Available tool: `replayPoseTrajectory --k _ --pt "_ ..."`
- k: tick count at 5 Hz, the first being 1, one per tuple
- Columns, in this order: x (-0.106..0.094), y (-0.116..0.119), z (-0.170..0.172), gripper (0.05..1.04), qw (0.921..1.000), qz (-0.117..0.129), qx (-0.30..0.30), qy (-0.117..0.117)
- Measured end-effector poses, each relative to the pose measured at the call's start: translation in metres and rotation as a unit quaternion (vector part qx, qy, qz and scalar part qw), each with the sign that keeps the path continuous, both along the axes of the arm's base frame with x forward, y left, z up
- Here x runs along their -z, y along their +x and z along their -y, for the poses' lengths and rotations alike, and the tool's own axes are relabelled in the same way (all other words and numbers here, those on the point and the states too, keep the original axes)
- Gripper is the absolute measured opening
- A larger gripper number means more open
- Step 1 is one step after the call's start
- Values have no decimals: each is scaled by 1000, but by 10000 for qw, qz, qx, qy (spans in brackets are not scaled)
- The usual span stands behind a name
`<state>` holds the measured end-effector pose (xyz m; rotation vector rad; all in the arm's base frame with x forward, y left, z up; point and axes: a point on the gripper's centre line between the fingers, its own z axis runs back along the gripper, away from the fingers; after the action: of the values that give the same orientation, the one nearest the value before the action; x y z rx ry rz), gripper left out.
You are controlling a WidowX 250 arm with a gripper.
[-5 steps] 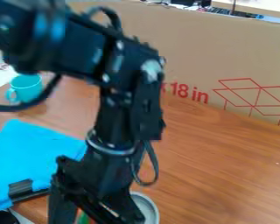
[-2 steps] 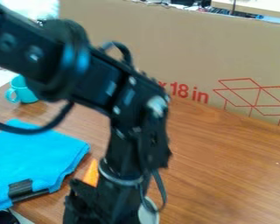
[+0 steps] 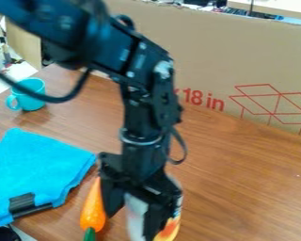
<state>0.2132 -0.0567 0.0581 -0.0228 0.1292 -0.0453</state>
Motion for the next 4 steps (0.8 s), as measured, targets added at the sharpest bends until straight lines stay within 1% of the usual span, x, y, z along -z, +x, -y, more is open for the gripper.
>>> replayPoseTrajectory --k 1,2,3,4 --pt "14 33 -3 1001 9997 -96 80 200" --pt "18 52 -4 1001 9991 -167 214 340" --pt "12 80 -9 1001 9986 127 386 344" --pt "-5 116 -23 1001 9971 577 491 92"
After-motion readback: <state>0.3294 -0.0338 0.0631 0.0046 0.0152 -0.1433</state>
